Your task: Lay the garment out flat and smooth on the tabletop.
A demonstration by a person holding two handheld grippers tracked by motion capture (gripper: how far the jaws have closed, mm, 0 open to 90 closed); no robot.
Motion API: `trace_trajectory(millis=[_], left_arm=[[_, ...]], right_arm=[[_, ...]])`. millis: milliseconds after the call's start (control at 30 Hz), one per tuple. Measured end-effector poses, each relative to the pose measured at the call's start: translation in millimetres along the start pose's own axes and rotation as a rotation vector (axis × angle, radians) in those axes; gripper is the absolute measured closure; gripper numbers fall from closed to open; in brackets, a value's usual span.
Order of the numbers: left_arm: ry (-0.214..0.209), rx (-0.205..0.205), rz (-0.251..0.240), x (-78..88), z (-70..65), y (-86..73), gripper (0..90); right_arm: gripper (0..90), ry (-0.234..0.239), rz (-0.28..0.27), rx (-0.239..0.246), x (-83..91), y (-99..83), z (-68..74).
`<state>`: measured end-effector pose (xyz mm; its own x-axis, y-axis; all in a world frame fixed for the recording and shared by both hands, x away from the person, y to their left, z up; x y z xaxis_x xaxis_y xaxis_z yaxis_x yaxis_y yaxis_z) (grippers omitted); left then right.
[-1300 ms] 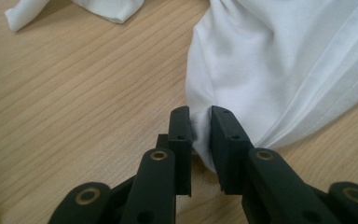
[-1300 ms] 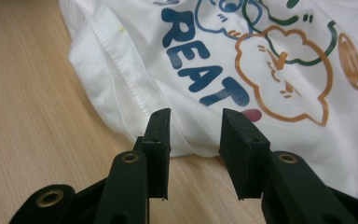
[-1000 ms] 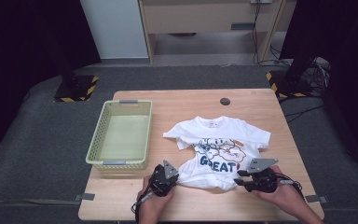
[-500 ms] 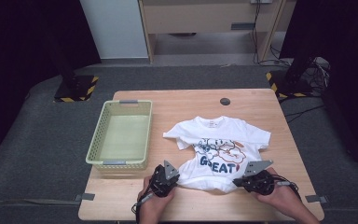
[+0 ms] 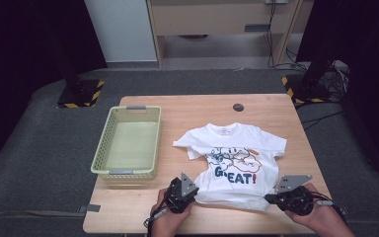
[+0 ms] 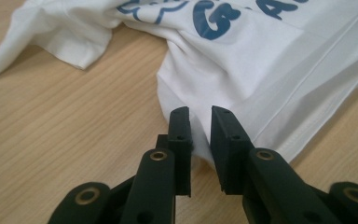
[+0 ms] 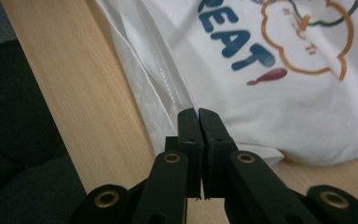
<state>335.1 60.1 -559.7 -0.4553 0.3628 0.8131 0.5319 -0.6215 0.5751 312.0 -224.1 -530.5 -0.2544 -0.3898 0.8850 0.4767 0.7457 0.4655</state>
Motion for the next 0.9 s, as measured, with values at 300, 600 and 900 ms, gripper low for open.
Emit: trace_trajectory(millis=[300, 600, 900], left_arm=[[-0.023, -0.028, 0.038, -6.9, -6.8, -2.5, 78.0], [-0.029, -0.043, 0.067, -12.1, -8.6, -5.7, 77.1], [-0.035, -0.050, 0.075, -13.8, -10.1, -6.1, 76.4]], right_arm=[[89.6, 0.021, 0.072, -0.023, -7.8, -23.6, 11.0], [67.4, -0.021, 0.036, -0.095, 4.9, -33.6, -4.4], [60.2, -0.084, 0.007, -0.227, 7.0, -33.5, -33.6]])
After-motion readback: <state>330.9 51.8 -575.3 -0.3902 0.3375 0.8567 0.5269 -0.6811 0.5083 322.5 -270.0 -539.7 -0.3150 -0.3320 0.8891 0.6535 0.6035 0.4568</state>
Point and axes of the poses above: each handheld gripper's, and its own axes: x roughly backward along the jaws, y roughly out of its top, z roughly to its left, the point moved 7 cm from there along -x, roughly forward along the jaws, and after that the axes turned 10 degrees about z, right-handed, at the moved point
